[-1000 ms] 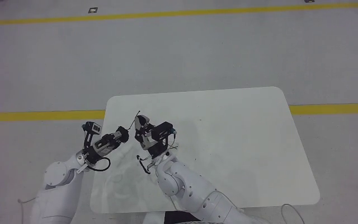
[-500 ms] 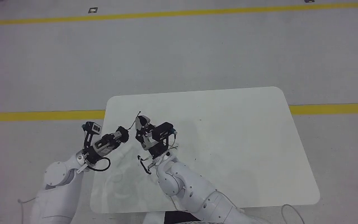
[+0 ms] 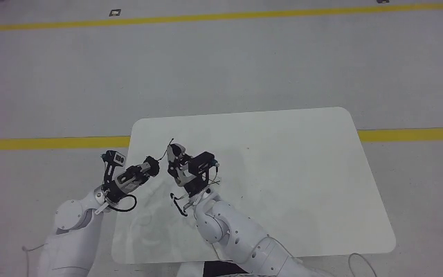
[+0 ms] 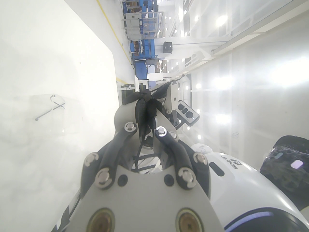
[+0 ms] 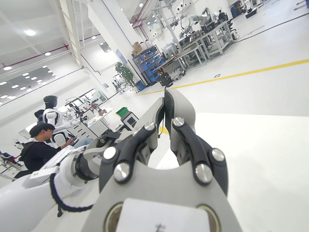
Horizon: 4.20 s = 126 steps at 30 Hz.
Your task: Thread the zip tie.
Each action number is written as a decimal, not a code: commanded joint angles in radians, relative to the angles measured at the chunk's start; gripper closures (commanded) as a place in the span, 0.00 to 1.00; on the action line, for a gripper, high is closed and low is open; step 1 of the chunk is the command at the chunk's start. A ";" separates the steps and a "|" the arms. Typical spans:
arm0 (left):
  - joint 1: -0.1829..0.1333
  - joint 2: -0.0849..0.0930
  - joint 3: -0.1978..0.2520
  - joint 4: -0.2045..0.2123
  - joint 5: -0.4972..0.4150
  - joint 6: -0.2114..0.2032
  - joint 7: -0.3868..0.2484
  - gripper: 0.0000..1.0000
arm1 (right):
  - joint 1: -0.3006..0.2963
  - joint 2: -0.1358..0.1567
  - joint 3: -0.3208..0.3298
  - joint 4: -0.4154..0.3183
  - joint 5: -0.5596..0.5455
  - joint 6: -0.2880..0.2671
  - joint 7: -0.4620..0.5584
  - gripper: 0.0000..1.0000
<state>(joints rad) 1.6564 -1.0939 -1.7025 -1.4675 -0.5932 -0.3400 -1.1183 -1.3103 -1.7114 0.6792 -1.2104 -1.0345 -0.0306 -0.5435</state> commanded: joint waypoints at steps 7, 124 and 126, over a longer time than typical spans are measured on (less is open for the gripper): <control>0.000 0.000 0.000 0.000 0.000 0.000 0.000 1.00 | 0.001 -0.001 0.002 0.001 -0.008 -0.033 0.000 1.00; 0.000 0.000 0.000 0.000 0.000 0.000 0.000 1.00 | 0.014 -0.007 -0.012 0.077 -0.166 -0.020 0.044 1.00; 0.000 0.000 0.000 0.000 0.000 0.000 0.000 1.00 | 0.014 -0.007 -0.012 0.077 -0.167 -0.016 0.042 1.00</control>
<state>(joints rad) 1.6564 -1.0939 -1.7025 -1.4675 -0.5932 -0.3400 -1.1183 -1.2960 -1.7180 0.6669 -1.1333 -1.2011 -0.0481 -0.5002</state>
